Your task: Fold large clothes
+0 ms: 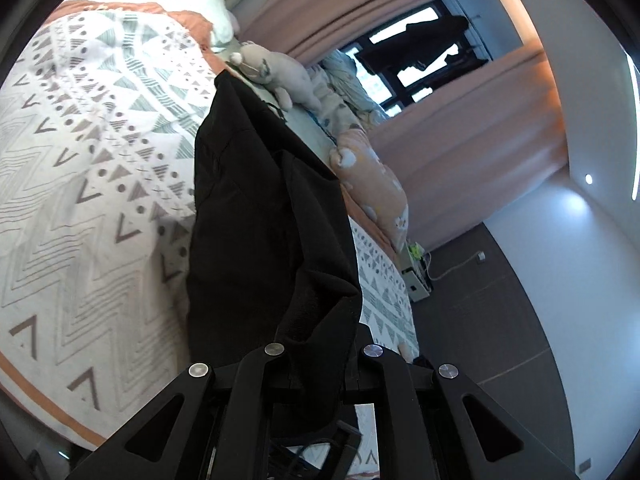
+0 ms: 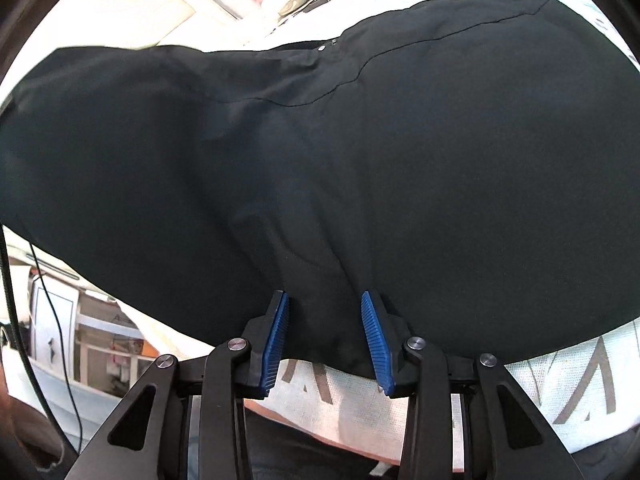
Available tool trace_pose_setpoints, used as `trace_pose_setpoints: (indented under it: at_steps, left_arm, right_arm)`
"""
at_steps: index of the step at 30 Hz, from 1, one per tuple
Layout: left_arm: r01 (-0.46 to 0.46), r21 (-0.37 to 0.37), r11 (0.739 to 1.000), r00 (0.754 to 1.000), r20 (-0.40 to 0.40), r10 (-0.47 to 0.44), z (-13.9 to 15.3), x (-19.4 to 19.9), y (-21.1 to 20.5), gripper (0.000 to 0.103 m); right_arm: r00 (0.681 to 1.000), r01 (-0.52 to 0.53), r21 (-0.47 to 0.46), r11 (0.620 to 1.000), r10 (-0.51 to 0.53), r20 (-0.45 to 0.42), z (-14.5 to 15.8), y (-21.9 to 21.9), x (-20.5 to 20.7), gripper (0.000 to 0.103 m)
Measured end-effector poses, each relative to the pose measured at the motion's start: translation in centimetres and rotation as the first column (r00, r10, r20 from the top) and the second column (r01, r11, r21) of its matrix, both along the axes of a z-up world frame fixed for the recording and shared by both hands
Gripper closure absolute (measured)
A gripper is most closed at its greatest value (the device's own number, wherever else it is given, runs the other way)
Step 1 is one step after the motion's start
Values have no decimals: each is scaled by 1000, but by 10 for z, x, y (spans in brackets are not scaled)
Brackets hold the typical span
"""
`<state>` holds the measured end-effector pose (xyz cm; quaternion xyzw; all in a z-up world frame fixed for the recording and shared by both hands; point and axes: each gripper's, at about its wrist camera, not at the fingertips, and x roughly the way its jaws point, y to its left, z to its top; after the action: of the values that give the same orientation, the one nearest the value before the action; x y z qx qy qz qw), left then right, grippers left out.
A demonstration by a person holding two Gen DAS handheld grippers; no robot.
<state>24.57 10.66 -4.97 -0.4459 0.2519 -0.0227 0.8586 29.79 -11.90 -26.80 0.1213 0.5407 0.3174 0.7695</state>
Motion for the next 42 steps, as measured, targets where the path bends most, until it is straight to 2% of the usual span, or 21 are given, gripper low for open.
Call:
trace_pose_setpoints:
  at_steps: [7, 12, 17, 21, 27, 31, 33, 34, 36, 37, 39, 42]
  left_arm:
    - [65, 44, 997, 998, -25, -64, 6, 28, -46, 95]
    - [112, 58, 992, 992, -60, -109, 4, 49, -76, 95]
    - [148, 54, 988, 985, -96, -142, -9, 69, -103, 95]
    - [175, 46, 983, 977, -133, -168, -21, 86, -125, 95]
    - [233, 40, 972, 955, -198, -221, -48, 115, -166, 95]
    - [264, 19, 964, 939, -235, -253, -71, 132, -192, 95]
    - [279, -1, 960, 921, -283, -267, -84, 140, -201, 90]
    - [296, -22, 955, 903, -320, -287, -92, 144, -205, 87]
    - [336, -84, 938, 875, -340, -344, -105, 150, -210, 62]
    - [355, -119, 927, 867, -330, -374, -110, 151, -210, 56]
    - [370, -153, 916, 865, -303, -400, -112, 148, -206, 41]
    - [371, -136, 919, 874, -283, -395, -105, 139, -191, 37]
  right_arm:
    - [999, -9, 51, 999, 11, -38, 0, -5, 8, 63]
    - [997, 0, 137, 991, 11, -81, 18, -28, 15, 64]
    - [994, 112, 181, 977, -111, -12, 53, -98, 22, 63]
    - [965, 254, 192, 948, -263, 22, 67, -171, 25, 61]
    - [914, 398, 205, 894, -405, -6, 58, -240, 29, 61]
    - [896, 441, 195, 876, -443, -32, 48, -264, 30, 61]
    - [891, 451, 181, 874, -452, -34, 45, -269, 29, 61]
    - [889, 455, 177, 872, -456, -37, 47, -274, 25, 61]
    - [881, 471, 169, 866, -470, -48, 43, -277, 29, 61]
    - [878, 477, 165, 864, -475, -51, 43, -281, 28, 61]
    - [876, 481, 157, 862, -481, -43, 42, -279, 28, 61]
    - [884, 465, 154, 872, -465, -40, 44, -278, 22, 61]
